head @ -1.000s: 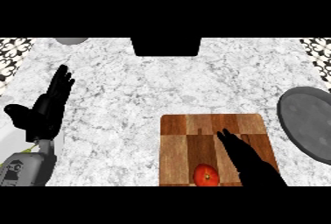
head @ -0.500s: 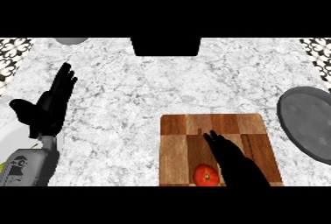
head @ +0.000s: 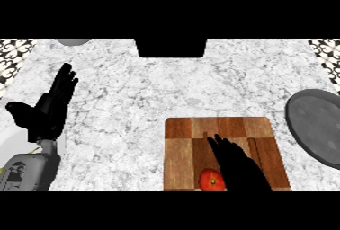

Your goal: Pick the tomato from the cutting board and place it in the pan

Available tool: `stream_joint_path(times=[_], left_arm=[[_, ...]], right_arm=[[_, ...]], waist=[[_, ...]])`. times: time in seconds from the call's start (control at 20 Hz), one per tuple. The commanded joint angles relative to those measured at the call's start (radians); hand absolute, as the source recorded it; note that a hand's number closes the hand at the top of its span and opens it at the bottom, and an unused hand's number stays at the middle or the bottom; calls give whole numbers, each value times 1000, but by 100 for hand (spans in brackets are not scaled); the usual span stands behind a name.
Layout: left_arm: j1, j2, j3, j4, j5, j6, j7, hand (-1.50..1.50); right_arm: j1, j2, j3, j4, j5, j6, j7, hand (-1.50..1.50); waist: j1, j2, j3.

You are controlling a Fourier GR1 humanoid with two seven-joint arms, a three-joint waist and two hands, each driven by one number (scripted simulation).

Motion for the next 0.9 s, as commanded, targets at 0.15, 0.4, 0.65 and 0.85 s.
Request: stream_joint_path(times=[0.15, 0.4, 0.65, 0.85], left_arm=[[9, -50, -20, -8, -71, 51, -17, 0], [31, -30, 41, 48, -34, -36, -79, 0], [-44, -40, 34, 44, -47, -20, -6, 0], [-41, -27, 64, 38, -19, -70, -9, 0]], right_arm=[[41, -42, -93, 20, -39, 83, -71, -150], [16, 120, -7, 87, 100, 91, 4, -150], [68, 86, -15, 219, 107, 51, -116, -150], [-29, 164, -95, 328, 106, 88, -140, -150]], waist=[[-3, 0, 0], [-2, 0, 0], [-6, 1, 0], [-2, 1, 0]])
